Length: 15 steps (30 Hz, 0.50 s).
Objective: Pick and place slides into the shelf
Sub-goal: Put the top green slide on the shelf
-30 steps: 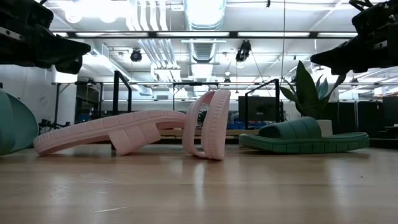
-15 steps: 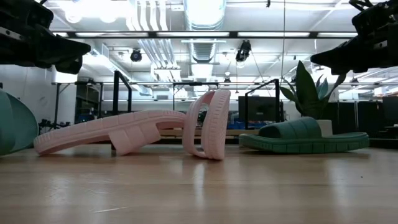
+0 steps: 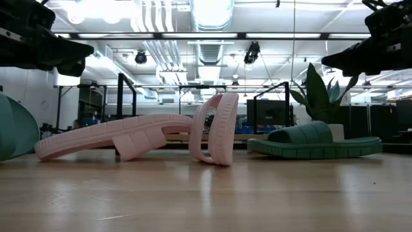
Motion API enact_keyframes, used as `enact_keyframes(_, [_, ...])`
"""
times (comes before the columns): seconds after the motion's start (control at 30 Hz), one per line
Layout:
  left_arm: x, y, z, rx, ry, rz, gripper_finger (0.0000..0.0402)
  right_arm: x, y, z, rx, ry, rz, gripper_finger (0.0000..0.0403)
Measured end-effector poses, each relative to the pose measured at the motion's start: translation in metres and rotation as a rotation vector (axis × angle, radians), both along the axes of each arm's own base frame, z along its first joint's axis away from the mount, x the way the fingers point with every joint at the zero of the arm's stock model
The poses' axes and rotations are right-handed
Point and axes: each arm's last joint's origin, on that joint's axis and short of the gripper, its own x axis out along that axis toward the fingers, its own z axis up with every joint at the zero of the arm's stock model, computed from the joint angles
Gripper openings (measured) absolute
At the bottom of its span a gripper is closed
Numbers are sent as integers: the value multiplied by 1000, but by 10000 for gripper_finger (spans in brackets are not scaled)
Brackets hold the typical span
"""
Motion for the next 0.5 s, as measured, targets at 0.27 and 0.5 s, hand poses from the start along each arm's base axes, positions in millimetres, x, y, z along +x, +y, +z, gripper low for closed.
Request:
enact_keyframes(0.27, [0, 0, 0, 0, 0, 0, 0, 0, 0, 1, 12, -16, 0, 9])
enact_keyframes(0.5, [0, 0, 1, -1, -10, 0, 0, -1, 0, 14, 102, -157, 5, 9])
